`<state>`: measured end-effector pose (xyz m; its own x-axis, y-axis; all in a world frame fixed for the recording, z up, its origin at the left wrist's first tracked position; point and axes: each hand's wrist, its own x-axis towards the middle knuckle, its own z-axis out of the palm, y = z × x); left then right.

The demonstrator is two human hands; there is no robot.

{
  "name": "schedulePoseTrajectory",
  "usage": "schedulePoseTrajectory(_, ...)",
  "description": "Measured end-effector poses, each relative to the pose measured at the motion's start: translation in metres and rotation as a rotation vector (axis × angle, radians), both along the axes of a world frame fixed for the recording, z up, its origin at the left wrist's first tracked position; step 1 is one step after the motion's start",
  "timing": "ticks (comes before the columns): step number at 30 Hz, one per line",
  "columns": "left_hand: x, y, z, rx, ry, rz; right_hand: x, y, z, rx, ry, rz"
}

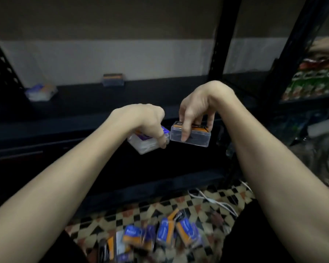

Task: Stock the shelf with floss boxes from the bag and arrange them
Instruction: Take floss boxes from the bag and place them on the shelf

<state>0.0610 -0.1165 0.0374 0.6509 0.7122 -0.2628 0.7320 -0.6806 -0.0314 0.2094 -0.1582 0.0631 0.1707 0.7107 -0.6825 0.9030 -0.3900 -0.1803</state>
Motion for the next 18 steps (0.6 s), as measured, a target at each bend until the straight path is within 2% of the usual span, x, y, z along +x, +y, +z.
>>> schedulePoseTrajectory(4, -0.009, -0.003, -0.055, -0.298, 0.211, 0.101, -0.027, 0.006, -0.075, -0.156, -0.001, 0.037)
schedulePoseTrajectory(7, -0.013, -0.004, -0.104, -0.364, 0.236, 0.165, -0.045, 0.008, -0.140, -0.158, -0.040, 0.037)
schedulePoseTrajectory(10, -0.021, -0.008, -0.181, -0.374, 0.163, 0.251, -0.058, 0.004, -0.218, -0.132, -0.027, 0.017)
schedulePoseTrajectory(15, -0.036, -0.019, -0.316, -0.378, -0.059, 0.442, -0.066, -0.011, -0.329, -0.057, 0.031, -0.060)
schedulePoseTrajectory(18, -0.046, -0.028, -0.372, -0.384, -0.060, 0.506, -0.071, -0.022, -0.381, -0.053, 0.060, -0.095)
